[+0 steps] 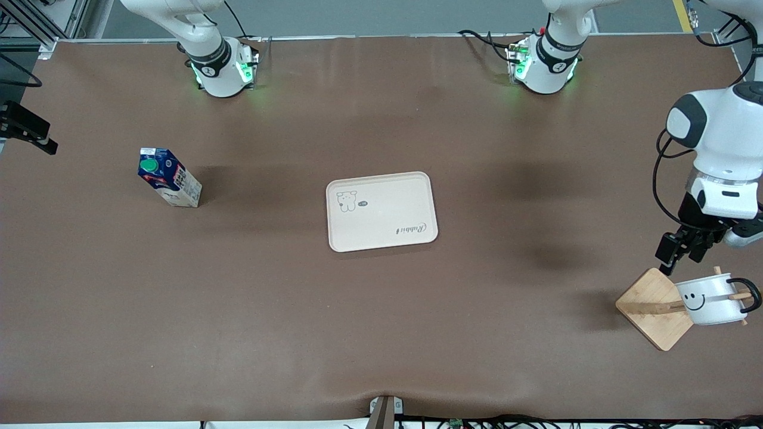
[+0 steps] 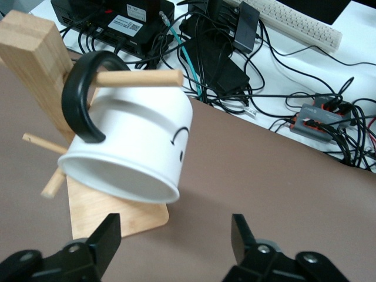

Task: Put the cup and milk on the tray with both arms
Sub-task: 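Close the left gripper on the white mug's rim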

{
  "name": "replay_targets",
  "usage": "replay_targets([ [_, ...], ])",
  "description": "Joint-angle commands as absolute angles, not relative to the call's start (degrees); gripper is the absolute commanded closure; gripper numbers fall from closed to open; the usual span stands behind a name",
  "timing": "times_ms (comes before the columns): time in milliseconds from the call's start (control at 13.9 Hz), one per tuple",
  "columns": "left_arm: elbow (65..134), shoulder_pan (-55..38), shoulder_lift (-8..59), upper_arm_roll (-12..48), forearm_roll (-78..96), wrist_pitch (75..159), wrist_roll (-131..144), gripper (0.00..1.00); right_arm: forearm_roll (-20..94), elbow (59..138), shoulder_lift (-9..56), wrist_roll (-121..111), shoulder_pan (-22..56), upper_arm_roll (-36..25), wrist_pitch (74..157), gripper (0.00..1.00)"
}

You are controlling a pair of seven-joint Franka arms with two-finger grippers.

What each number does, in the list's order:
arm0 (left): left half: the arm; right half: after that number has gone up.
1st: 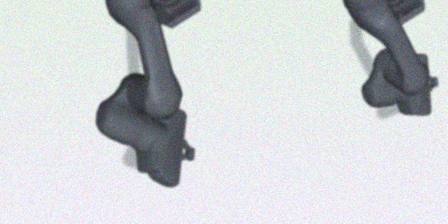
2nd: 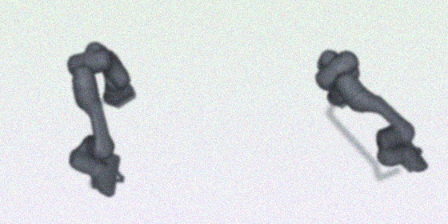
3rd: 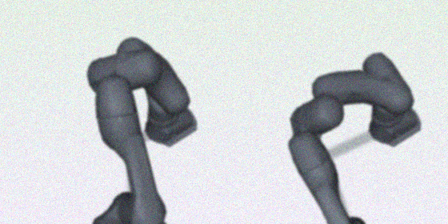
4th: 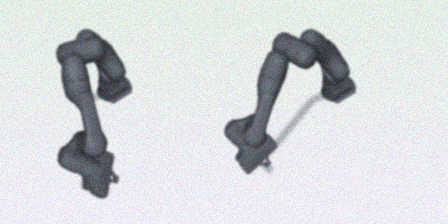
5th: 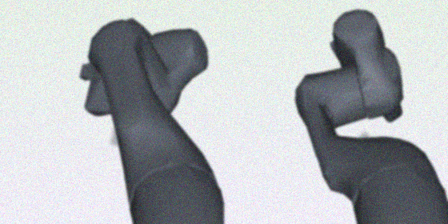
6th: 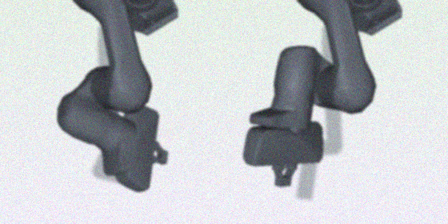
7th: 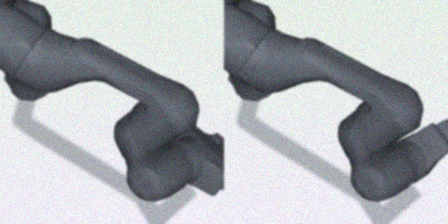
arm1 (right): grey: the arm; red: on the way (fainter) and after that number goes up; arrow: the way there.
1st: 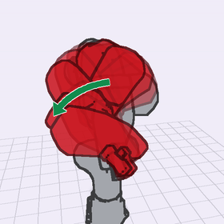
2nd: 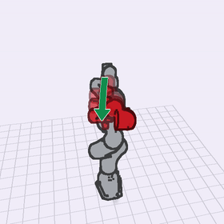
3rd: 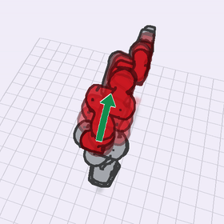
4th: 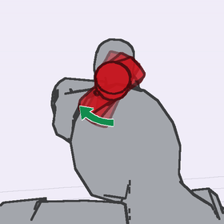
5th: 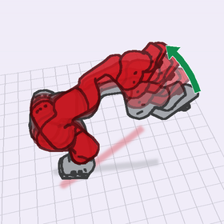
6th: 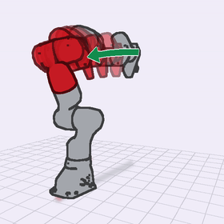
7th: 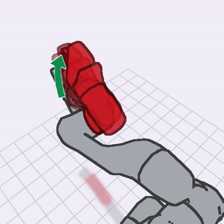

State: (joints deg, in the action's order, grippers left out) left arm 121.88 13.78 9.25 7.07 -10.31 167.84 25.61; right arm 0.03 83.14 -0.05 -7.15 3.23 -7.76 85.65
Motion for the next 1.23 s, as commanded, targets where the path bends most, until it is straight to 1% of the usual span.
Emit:
replay_targets([
  [0,117.96,14.24,12.56,7.21,-13.00,169.10,26.28,0.20,-1.23,82.09,0.70,-6.42,2.90,-7.65,86.74,0.00],
  [216,114.71,14.33,15.46,7.21,-15.47,169.10,26.28,0.24,-1.23,82.09,0.79,-6.50,2.55,-7.73,87.80,0.00],
  [577,111.01,14.15,18.89,7.21,-16.69,169.19,26.19,0.34,-0.79,82.09,0.62,-6.77,2.64,-7.65,87.19,0.00],
  [721,110.65,14.15,19.42,7.29,-18.27,169.19,26.19,0.41,-0.70,82.09,0.44,-6.68,2.72,-7.65,86.40,0.00],
  [865,110.57,14.24,19.86,7.29,-18.89,169.19,26.19,0.47,-0.70,82.09,0.35,-6.68,2.72,-7.65,83.42,0.00],
  [1009,110.22,14.15,20.21,7.29,-19.07,169.19,26.28,0.46,-0.53,82.09,0.26,-6.68,2.72,-7.65,80.96,0.00],
  [1153,110.04,13.89,20.21,7.29,-19.07,169.19,26.28,0.42,-0.44,82.09,0.35,-6.59,2.72,-7.56,80.24,0.00],
])
